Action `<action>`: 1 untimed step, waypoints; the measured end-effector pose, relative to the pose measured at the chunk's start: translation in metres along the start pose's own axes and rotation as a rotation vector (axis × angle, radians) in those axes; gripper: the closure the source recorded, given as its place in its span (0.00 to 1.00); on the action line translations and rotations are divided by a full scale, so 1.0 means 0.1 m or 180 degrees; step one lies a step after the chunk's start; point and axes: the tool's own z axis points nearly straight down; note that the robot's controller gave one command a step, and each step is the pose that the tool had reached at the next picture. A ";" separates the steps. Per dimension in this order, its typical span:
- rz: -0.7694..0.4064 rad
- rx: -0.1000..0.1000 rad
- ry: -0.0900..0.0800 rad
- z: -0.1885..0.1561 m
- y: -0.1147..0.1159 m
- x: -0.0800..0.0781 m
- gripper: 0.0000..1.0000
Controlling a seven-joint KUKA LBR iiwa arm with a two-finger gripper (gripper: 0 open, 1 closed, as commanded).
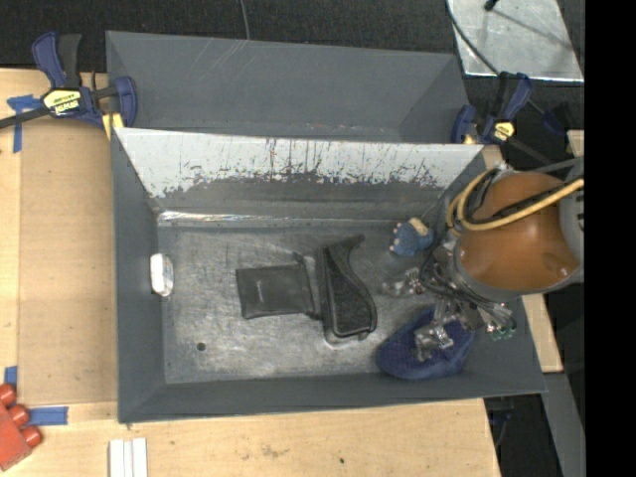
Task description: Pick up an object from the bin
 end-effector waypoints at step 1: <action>0.0199 0.0031 -0.0009 0.01 0.10 -0.01 0.00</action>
Offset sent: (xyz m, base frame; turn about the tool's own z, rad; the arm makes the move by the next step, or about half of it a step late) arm -0.0139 0.0174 -0.0122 0.0626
